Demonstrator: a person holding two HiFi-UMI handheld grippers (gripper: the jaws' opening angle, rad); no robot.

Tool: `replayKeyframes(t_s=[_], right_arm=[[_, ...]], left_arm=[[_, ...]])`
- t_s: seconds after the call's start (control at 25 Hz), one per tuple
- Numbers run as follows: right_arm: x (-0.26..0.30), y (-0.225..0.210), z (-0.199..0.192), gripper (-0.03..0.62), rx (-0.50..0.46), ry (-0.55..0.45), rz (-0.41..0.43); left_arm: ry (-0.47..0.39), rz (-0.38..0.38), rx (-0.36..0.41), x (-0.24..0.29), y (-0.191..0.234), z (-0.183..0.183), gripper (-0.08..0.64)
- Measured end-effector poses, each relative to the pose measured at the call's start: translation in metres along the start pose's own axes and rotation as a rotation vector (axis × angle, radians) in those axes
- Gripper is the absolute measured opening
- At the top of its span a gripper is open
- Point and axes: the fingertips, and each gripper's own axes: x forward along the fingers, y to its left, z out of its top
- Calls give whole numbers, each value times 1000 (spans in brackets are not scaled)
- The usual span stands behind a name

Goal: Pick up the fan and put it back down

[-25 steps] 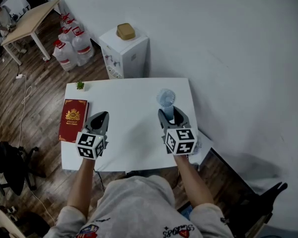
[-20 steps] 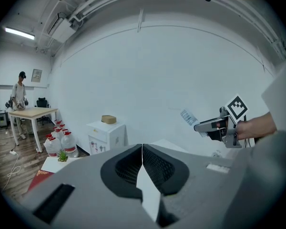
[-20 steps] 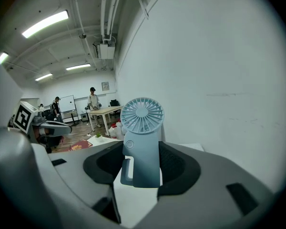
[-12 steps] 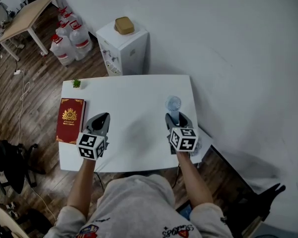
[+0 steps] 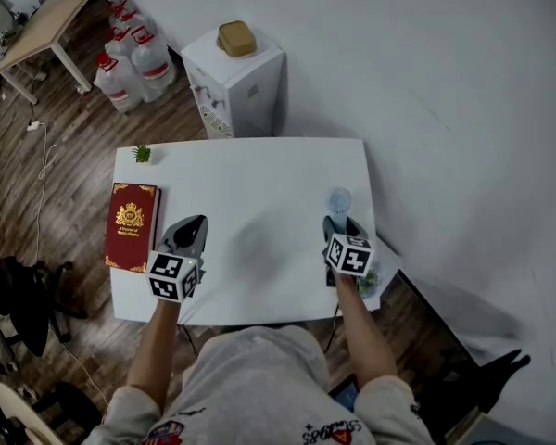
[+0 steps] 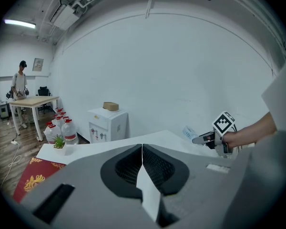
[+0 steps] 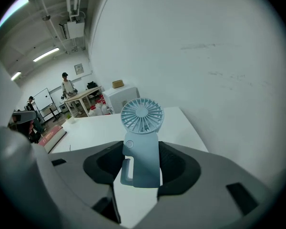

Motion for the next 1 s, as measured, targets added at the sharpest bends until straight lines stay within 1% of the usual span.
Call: replayKeyframes(t_s=[0.32, 0.44, 0.64, 0.84, 1.0], right_arm=[[39, -22, -21, 219, 52, 104, -60], [52, -27, -29, 219, 60, 139, -85], [67, -31, -44, 219, 107, 178, -105], [73, -33, -53, 219, 88, 217, -124], [76, -29, -61, 219, 68, 242, -120]], left_arm=[[41, 6, -11, 11, 13, -11, 6], [53, 11, -16, 10, 19, -16, 6], [83, 29, -23, 3, 27, -31, 6], [92, 39, -32, -2, 26, -36, 6], [96, 43, -26, -6, 27, -38, 6]])
